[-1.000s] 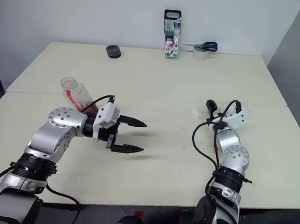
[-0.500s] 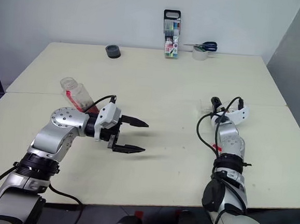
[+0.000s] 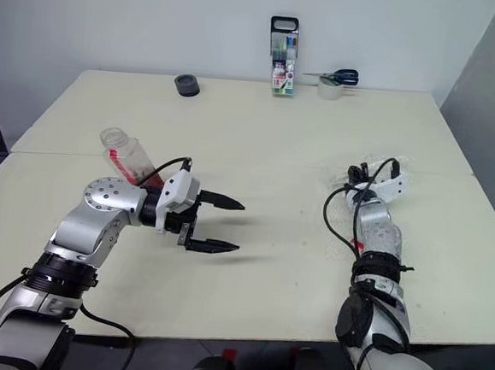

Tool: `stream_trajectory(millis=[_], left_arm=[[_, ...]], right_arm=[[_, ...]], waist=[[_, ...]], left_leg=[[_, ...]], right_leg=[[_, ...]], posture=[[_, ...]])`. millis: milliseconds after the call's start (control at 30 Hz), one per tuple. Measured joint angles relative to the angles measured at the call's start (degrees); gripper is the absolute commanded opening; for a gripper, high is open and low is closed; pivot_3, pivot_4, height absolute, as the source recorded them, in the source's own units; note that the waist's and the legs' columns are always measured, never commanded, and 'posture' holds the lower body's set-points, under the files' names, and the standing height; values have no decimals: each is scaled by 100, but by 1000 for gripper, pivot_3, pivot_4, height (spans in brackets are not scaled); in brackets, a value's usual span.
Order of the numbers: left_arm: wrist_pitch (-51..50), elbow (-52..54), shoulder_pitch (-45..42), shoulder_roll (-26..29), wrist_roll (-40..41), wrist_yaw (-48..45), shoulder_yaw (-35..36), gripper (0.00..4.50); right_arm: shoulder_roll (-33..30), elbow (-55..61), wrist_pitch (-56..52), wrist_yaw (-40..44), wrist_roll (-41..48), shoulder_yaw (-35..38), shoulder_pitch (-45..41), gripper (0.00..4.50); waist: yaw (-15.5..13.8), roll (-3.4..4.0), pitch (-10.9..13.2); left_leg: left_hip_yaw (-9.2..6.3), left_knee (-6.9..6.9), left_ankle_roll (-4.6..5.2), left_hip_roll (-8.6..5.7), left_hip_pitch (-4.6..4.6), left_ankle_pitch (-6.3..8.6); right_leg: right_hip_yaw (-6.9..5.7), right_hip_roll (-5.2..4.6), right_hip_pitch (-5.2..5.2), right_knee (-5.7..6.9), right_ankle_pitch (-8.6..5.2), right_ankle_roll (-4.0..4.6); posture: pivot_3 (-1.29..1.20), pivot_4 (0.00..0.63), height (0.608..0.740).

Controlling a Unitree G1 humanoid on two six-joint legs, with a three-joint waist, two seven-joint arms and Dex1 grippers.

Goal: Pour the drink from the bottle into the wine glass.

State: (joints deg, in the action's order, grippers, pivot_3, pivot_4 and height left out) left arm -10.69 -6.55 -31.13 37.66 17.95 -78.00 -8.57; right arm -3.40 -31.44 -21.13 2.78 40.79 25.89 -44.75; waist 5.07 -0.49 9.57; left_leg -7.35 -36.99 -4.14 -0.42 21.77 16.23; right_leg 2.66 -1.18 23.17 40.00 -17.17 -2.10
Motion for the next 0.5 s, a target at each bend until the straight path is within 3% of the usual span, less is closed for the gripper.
stream_trajectory(millis=[133,200,333,500], left_arm=[[-42,59,422,138,-8,137,80,4500],[-187,152,626,181,1,270,191,4500],[-425,440,863,226,59,512,368,4500],[-755,917,1211,215,248,998,652,4500]], right_arm=[[-372,1136,581,691,-1674,-1940,957,270],[-384,1513,847,814,-2219,-2434,1396,269],[-238,1667,1028,846,-2630,-2645,1633,269],[-188,1178,1491,926,-3163,-2826,1425,269]], waist=[[1,1,-6],[-5,-4,-9],[-17,-19,-19],[-1,-21,-18]], left_leg=[[-12,-1,0,-1,0,0],[-14,-3,0,0,0,0],[-10,-5,0,7,-17,0],[-7,16,4,12,-102,4]], right_leg=[[-7,0,-1,-1,0,0],[-10,0,-2,-2,0,-1],[-8,5,-16,-1,-1,-1],[-9,9,-98,-13,-13,16]], posture=[[0,150,740],[0,150,740],[0,150,740],[0,150,740]])
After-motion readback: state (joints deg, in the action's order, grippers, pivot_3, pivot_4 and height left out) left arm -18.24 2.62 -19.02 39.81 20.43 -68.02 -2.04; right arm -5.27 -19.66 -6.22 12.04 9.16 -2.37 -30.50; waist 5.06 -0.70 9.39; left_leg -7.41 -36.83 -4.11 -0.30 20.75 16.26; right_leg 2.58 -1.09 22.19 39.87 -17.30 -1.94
